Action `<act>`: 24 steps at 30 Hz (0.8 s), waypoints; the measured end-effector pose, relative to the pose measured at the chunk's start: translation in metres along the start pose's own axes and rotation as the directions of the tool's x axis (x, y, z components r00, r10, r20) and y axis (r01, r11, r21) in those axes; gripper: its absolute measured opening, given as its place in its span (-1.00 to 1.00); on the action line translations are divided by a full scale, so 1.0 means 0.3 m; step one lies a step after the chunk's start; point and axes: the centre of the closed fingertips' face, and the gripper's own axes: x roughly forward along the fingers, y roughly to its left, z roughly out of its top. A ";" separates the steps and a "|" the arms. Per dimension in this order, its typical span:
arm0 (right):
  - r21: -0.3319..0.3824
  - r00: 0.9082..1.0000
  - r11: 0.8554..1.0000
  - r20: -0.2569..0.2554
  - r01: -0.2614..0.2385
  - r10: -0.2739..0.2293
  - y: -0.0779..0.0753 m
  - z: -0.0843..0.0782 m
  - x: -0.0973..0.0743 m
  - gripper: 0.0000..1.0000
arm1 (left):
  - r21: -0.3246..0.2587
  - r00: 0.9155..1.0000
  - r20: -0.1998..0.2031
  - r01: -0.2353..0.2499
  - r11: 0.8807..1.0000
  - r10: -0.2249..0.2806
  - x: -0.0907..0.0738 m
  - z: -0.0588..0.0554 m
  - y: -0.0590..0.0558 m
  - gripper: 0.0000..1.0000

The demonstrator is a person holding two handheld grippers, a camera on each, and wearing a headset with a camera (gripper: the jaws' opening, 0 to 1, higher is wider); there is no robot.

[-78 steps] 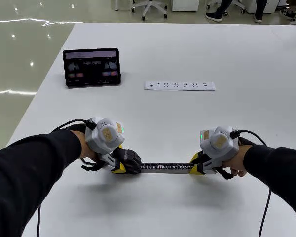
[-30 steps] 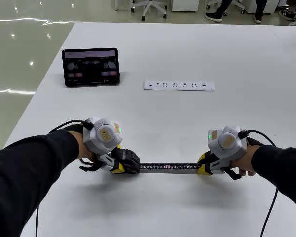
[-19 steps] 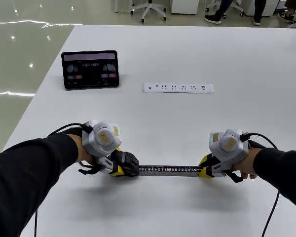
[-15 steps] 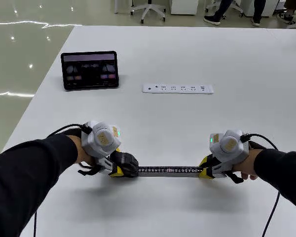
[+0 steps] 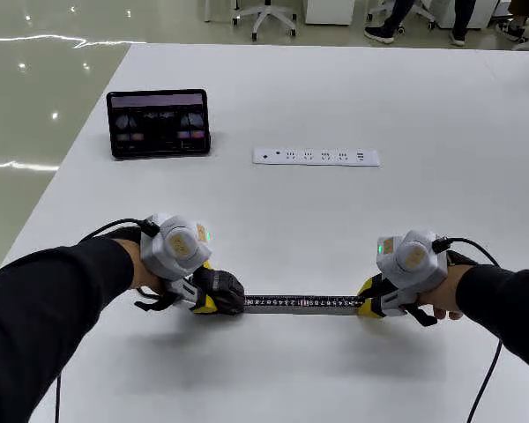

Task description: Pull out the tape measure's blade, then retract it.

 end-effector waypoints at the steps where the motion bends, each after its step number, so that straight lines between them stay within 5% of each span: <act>1: 0.001 1.000 1.000 0.000 0.000 0.000 -0.001 -0.002 -0.001 -0.82 | 0.000 1.000 0.000 0.000 1.000 0.000 0.000 0.000 0.000 -0.38; 24: 0.008 1.000 1.000 -0.003 0.005 -0.005 -0.011 -0.039 -0.024 -0.82 | -0.008 1.000 0.002 -0.007 1.000 0.007 -0.001 -0.002 0.002 -0.38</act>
